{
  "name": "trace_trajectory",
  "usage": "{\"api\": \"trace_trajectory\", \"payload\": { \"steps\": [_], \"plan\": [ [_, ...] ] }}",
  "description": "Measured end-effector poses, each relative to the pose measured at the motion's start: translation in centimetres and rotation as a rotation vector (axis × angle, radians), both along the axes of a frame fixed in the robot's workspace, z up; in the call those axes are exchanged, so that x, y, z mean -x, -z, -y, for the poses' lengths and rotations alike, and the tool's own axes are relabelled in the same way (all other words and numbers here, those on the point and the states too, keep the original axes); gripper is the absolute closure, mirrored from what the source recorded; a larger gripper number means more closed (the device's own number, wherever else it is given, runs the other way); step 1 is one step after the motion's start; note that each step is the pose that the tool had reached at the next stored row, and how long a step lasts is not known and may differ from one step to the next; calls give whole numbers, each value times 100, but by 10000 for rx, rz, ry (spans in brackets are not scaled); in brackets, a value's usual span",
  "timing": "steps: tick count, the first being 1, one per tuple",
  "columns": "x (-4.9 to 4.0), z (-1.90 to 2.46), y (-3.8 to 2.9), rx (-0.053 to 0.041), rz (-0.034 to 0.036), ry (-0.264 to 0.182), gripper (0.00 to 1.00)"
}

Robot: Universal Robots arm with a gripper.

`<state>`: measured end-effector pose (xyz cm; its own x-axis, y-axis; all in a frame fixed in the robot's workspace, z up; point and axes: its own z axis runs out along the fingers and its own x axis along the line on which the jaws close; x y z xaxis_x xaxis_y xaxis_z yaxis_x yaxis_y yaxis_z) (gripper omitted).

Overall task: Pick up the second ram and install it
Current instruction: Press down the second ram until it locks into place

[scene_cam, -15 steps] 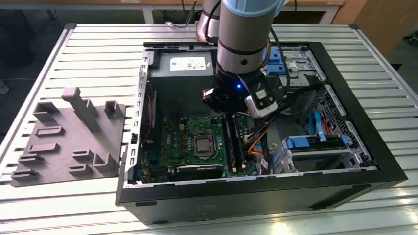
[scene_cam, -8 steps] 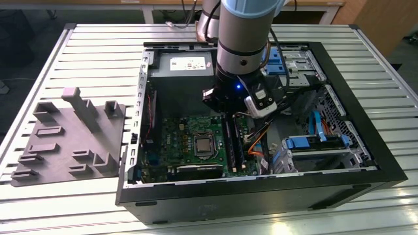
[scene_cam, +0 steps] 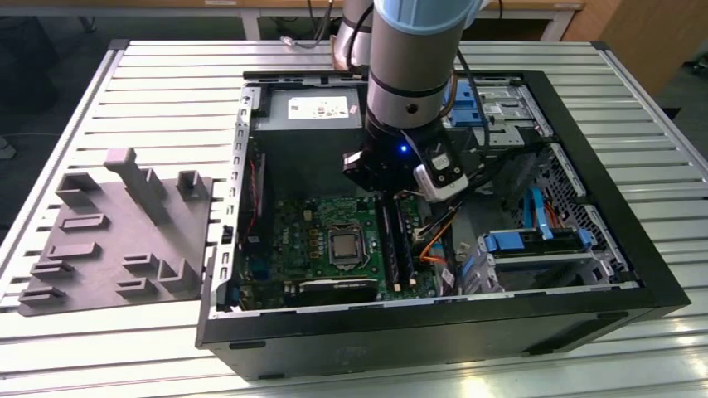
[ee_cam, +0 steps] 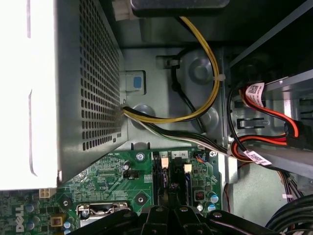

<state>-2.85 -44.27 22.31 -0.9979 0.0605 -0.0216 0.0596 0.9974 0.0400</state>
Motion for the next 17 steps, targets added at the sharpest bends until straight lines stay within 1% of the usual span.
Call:
{"api": "trace_trajectory", "payload": {
  "steps": [3, 9, 17],
  "plan": [
    [0, 1, 21, 4, -2, 0, 89],
    [0, 1, 27, 1, -1, 0, 89],
    [1, 1, 54, -7, -3, 0, 89]
  ]
}}
